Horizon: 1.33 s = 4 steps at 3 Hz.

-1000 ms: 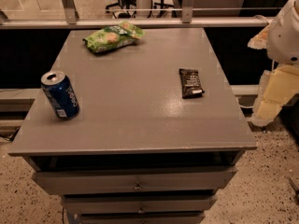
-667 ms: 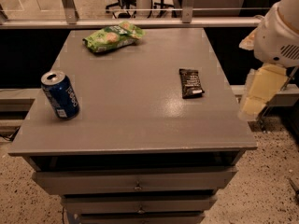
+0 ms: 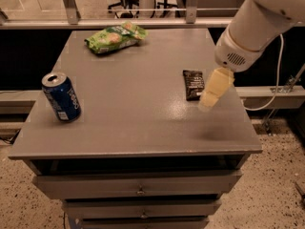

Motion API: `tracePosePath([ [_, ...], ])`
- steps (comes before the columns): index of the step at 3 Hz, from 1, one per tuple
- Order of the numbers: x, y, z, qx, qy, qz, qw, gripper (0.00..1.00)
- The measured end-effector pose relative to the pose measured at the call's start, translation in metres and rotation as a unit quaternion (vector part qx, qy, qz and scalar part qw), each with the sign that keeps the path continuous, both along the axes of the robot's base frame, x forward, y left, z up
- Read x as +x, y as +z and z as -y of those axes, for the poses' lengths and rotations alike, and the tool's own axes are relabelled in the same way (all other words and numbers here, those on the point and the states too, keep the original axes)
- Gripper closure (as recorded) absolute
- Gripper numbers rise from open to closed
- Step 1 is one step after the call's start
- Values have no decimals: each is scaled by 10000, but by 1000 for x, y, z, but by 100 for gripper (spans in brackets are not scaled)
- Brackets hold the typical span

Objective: Pick rxbar chocolate

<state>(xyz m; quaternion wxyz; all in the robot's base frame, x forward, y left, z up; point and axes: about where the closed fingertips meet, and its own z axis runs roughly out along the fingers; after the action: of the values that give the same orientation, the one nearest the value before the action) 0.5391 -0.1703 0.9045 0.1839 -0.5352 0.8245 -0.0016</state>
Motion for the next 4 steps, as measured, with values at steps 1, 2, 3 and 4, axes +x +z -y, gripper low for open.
tracePosePath([
  [1,33,-21,-19,186,-416,100,9989,0],
  [2,61,-39,-30,352,-893,144,9953,0],
  [3,81,-55,-32,434,-1244,96,9912,0],
  [4,93,-69,-28,465,-1500,29,9876,8],
])
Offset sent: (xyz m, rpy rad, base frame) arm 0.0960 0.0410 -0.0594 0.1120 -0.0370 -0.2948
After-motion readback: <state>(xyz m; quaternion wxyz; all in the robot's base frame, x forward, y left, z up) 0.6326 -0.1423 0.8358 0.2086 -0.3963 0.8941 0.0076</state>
